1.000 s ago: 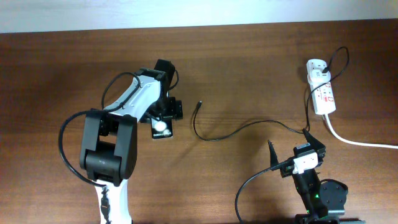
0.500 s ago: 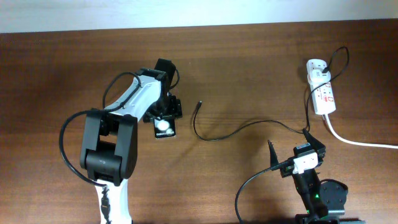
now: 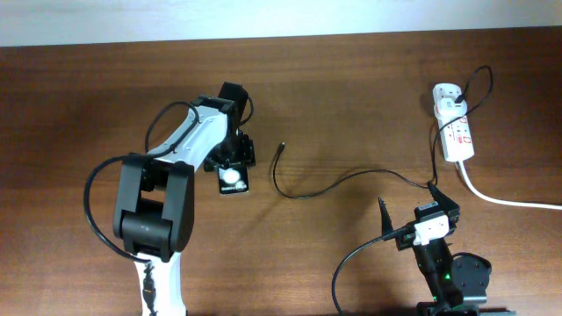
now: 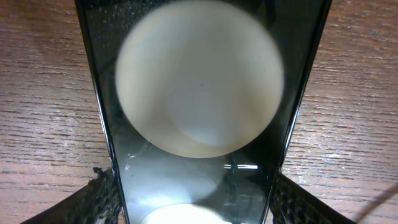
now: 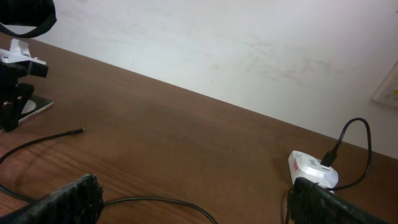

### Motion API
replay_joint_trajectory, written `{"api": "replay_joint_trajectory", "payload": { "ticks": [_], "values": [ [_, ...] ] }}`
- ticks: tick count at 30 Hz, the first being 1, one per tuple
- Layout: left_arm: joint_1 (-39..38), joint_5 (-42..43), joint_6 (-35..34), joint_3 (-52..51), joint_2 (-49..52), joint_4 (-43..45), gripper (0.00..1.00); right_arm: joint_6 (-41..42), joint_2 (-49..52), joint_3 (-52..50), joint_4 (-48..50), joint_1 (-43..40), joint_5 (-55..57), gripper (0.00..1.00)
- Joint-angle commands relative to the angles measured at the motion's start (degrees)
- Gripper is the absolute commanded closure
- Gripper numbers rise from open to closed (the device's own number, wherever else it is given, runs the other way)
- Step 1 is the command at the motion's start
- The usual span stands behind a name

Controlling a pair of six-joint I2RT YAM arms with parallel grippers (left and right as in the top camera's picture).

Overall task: Plug charger to phone and switch on socket
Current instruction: 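Close the left gripper on the phone's long edges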

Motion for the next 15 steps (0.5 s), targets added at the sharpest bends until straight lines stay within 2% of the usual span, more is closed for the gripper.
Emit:
{"api": "replay_joint_trajectory", "payload": {
  "ticks": [1, 10, 15],
  "values": [
    [-0.1, -2.3, -0.1, 2.6, 3.3, -0.1, 0.3, -0.1, -0.6, -0.5, -0.2, 0.5, 0.1, 0.01],
    [-0.1, -2.3, -0.1, 11.8, 3.3, -6.6, 0.3, -0.1, -0.6, -0.5, -0.2, 0.5, 0.1, 0.01],
    [-0.1, -2.1, -0.1, 13.6, 3.3, -7.4, 0.3, -0.1, -0.6, -0.5, -0.2, 0.5, 0.1, 0.01]
  ]
}}
